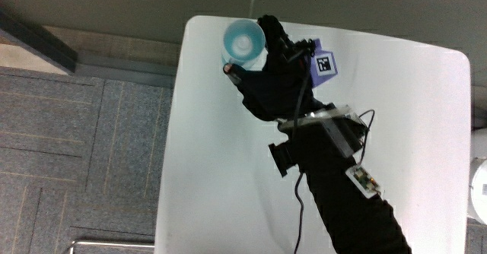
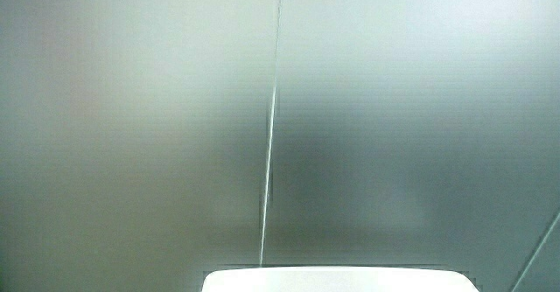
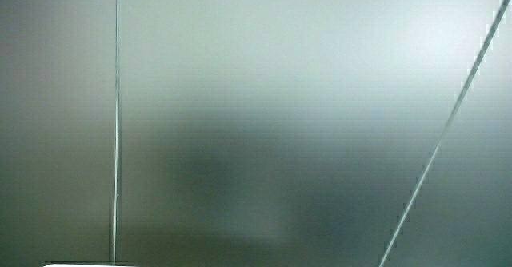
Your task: Place cleaning spray
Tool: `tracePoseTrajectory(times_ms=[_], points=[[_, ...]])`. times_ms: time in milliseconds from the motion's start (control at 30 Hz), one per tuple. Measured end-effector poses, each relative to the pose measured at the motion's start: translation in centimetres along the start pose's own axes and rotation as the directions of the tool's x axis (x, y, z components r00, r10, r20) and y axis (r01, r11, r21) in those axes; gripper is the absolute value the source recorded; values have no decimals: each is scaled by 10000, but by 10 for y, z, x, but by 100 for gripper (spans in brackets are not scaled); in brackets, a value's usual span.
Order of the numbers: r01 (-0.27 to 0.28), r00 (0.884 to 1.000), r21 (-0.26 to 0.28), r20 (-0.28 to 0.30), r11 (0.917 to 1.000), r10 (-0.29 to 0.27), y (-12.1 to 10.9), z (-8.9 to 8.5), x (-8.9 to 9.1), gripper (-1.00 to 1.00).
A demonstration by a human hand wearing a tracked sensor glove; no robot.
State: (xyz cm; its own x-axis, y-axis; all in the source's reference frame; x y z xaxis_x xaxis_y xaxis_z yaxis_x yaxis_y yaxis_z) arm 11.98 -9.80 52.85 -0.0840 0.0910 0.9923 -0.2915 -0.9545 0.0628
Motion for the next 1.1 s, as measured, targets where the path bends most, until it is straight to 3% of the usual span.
tracePoseTrajectory(times_ms=[167,567,767,833,900,1000,1033,1100], points=[[373,9983,27,-450,9993,-372,4,-2,11,0],[1643,9860,329,-327,9859,-1632,3,-3,36,0],[1721,9849,510,-289,9838,-1708,-3,5,44,0],[1979,9802,649,-101,9781,-1977,-4,8,49,0],[1848,9820,653,-532,9806,-1815,-7,7,49,0],[1791,9832,652,-489,9817,-1761,-6,9,48,0],[1973,9799,699,-446,9778,-1946,-7,9,47,0],[1833,9819,685,-604,9807,-1793,-9,11,47,0]])
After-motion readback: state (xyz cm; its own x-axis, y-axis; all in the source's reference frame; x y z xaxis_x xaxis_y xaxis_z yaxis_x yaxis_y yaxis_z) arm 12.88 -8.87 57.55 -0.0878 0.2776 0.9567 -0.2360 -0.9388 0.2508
